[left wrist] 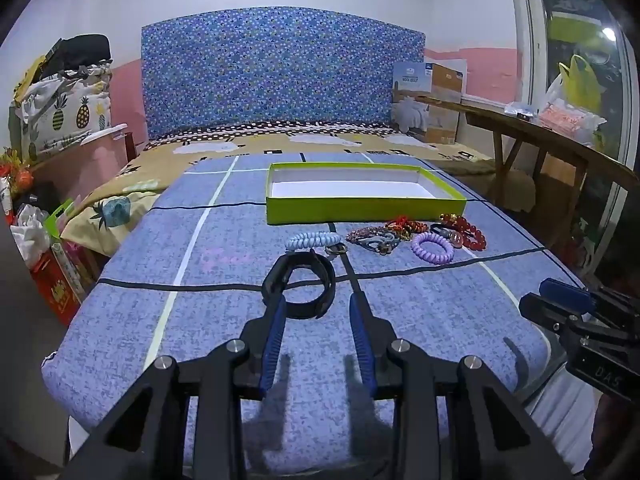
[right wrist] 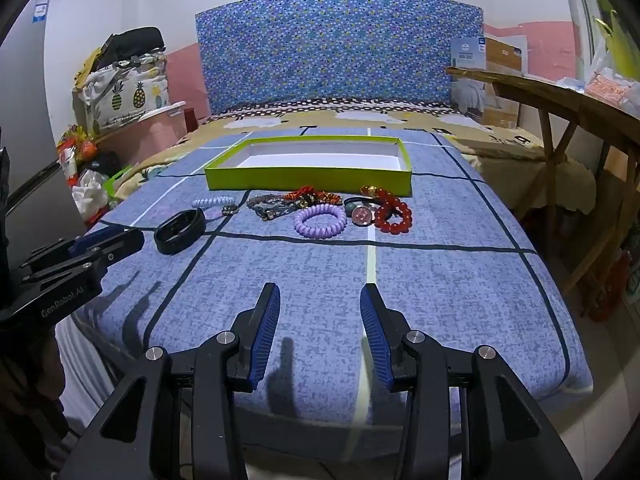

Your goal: Organize jewelry

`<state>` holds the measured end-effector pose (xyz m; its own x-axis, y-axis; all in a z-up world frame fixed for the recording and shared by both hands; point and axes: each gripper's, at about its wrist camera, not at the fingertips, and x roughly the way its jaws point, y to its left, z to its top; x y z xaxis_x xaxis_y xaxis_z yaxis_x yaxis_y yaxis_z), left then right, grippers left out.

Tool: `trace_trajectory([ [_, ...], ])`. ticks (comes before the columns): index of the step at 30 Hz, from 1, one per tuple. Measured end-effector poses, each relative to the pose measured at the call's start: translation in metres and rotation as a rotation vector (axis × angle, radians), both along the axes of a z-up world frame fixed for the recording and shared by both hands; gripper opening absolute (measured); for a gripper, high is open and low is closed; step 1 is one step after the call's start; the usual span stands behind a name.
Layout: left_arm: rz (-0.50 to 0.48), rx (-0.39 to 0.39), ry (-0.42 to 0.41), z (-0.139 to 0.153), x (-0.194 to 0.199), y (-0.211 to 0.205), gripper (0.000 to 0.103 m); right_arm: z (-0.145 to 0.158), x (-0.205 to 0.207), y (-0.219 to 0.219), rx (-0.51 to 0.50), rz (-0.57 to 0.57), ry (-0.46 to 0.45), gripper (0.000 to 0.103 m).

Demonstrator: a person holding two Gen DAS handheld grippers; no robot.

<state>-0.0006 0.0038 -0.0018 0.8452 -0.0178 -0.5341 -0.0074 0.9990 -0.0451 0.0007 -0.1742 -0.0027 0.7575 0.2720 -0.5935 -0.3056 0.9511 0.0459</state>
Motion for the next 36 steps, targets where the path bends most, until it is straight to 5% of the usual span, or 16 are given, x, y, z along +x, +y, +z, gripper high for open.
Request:
trace_trajectory([
  [36, -0.004, 0.013, -0.008, 0.0040, -0.0014, -0.0032, 0.035, 0.0031, 0.0010, 0.0004, -0.007, 0.000, -0.005, 0.043],
])
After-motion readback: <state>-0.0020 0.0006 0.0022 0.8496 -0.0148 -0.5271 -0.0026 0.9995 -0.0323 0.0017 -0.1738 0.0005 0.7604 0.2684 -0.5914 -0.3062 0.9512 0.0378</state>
